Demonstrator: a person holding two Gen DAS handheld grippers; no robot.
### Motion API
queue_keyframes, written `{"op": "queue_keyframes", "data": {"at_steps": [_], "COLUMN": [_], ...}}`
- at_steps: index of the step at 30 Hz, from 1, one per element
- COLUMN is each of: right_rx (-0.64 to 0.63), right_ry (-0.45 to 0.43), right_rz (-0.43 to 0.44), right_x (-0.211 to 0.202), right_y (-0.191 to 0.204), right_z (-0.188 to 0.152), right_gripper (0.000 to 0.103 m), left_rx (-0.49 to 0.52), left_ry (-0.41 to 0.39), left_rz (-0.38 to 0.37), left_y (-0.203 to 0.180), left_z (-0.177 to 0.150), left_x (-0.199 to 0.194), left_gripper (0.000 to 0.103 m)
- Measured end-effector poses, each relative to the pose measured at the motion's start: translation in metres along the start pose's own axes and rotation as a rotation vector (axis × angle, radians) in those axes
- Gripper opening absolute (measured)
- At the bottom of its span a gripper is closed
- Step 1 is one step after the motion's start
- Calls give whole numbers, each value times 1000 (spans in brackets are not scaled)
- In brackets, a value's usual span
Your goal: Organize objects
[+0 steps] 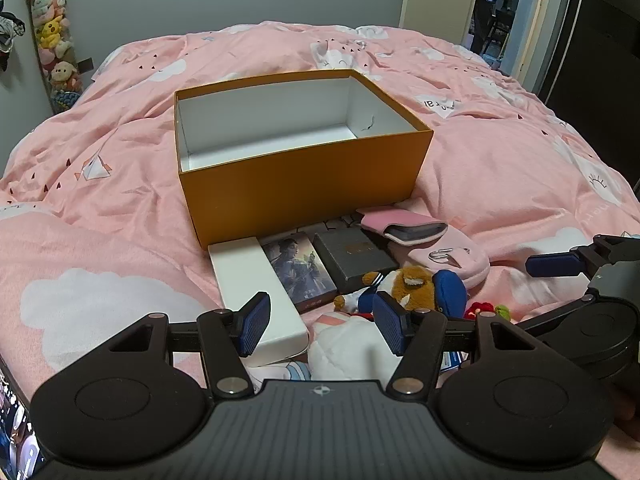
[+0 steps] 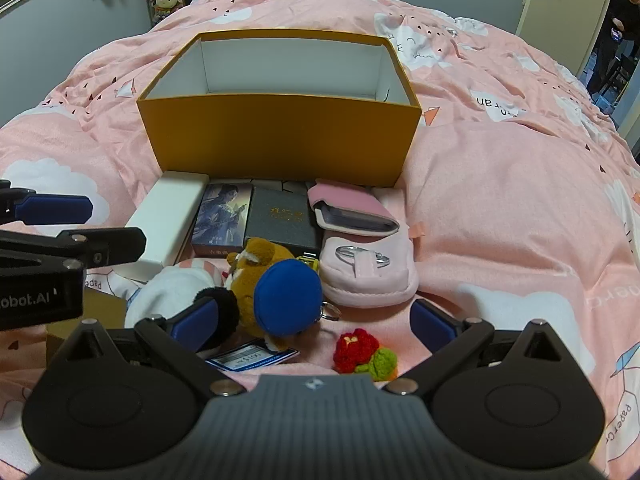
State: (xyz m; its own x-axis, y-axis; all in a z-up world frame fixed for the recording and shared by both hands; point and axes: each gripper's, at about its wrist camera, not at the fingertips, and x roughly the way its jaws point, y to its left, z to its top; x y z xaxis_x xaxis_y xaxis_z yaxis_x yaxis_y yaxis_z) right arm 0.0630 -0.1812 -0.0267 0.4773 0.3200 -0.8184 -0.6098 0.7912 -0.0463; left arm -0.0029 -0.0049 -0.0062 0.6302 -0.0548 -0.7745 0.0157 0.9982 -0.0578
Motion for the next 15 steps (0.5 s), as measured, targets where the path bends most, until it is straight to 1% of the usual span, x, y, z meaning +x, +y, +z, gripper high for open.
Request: {"op": "queue_keyframes", "data": {"at_steps": [13,15], "right_rx": [-13,-22], "right_ry": [0,1], "right_rz": [2,5], "right_x": [0,1], "right_y": [1,2], "right_z": [0,2], "right_gripper": [102,102], "left_rx": [-5,-15], "left_ry": [7,8], "left_rz": [-3,-9], "left_y": [0,3], "left_z": [1,1], "left_x": [1,1], "left_gripper": [70,68]}}
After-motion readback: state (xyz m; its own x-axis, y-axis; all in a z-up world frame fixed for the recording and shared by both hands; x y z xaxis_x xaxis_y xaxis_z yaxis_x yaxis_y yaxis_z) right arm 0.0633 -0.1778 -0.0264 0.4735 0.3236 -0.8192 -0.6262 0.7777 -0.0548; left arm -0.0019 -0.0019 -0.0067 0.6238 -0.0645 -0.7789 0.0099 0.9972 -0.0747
